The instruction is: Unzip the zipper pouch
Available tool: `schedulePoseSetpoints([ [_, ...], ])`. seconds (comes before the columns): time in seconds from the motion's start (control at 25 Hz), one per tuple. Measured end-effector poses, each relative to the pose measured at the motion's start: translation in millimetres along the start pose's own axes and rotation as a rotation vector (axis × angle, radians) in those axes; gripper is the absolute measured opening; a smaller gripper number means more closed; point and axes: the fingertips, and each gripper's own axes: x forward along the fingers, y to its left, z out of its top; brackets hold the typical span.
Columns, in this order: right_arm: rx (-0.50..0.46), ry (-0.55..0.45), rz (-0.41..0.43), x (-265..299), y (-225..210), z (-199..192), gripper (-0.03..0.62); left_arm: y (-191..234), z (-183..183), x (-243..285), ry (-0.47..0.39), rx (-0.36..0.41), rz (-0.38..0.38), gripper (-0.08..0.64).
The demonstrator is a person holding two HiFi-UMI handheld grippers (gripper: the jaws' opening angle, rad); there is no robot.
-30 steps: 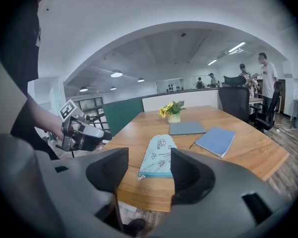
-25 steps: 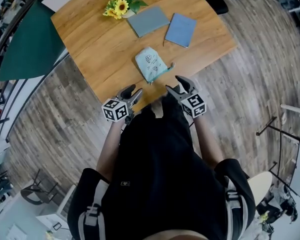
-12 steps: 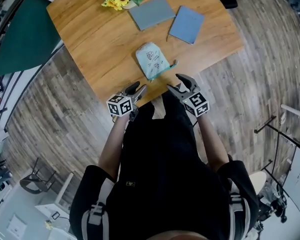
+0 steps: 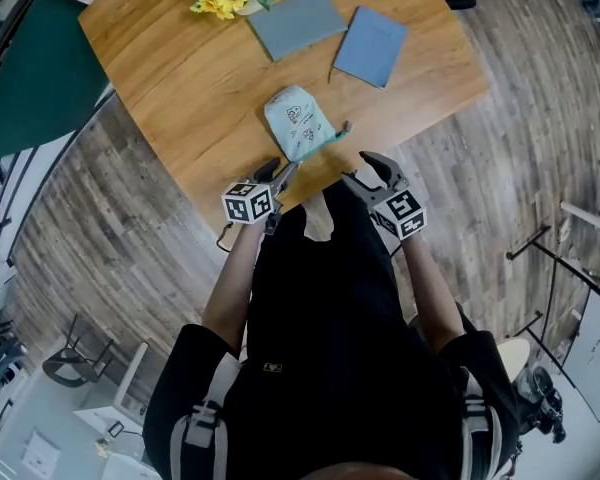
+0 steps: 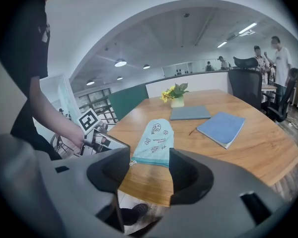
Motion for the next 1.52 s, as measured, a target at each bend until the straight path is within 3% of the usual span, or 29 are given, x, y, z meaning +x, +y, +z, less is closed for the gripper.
schedulePoseSetpoints([
  [0.6,0.022,0.007,-0.022,-9,-21,-3,0.247,14,2,27,0.031,-0.046,0.157,0.183],
  [1.52,0.029,-0.002,-0.005,-15,-25,-5,0.245,16,6,32,0.027,-0.021,0.212,0.127],
])
